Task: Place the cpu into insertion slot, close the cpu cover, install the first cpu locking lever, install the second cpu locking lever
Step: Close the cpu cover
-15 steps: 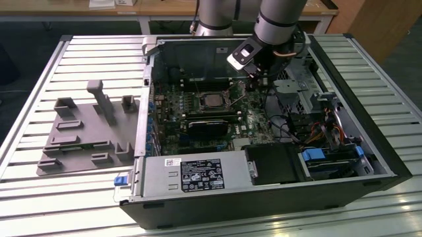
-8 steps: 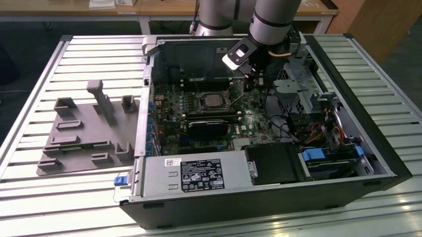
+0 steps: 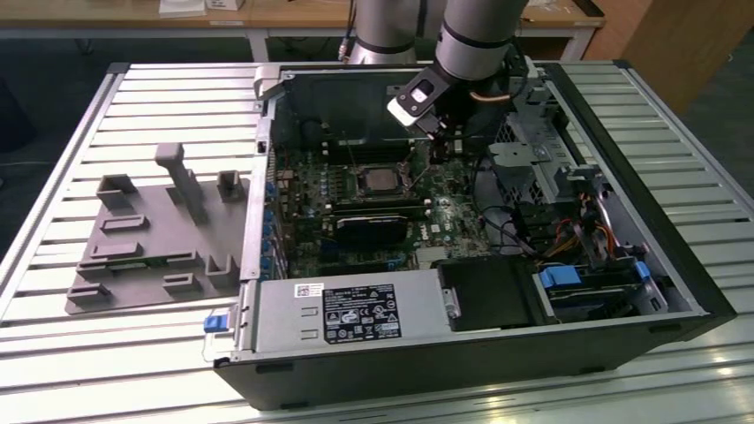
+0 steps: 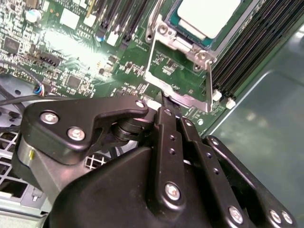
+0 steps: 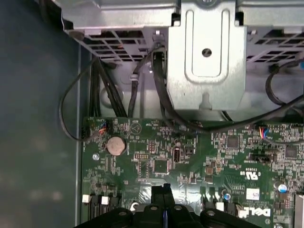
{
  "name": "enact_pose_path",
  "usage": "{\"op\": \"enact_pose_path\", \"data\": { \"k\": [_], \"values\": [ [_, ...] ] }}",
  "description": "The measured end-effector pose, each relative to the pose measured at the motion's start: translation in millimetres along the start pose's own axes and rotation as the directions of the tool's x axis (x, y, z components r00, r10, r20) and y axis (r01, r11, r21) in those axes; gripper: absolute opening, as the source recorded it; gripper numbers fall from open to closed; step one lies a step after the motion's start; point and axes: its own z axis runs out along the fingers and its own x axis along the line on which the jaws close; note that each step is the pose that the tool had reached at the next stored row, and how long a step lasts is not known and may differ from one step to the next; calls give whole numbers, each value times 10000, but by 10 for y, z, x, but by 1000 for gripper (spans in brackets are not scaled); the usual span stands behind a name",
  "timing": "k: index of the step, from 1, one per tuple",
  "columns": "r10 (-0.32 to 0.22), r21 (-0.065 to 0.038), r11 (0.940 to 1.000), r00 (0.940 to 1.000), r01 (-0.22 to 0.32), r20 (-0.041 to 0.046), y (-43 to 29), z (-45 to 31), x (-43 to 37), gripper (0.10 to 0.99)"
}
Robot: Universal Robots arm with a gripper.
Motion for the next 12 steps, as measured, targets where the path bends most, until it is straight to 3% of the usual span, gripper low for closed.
{"op": "enact_pose_path", "data": {
  "k": [12],
  "values": [
    [-23,-216,9998,10000,23,2,-244,4,2,102]
  ]
}}
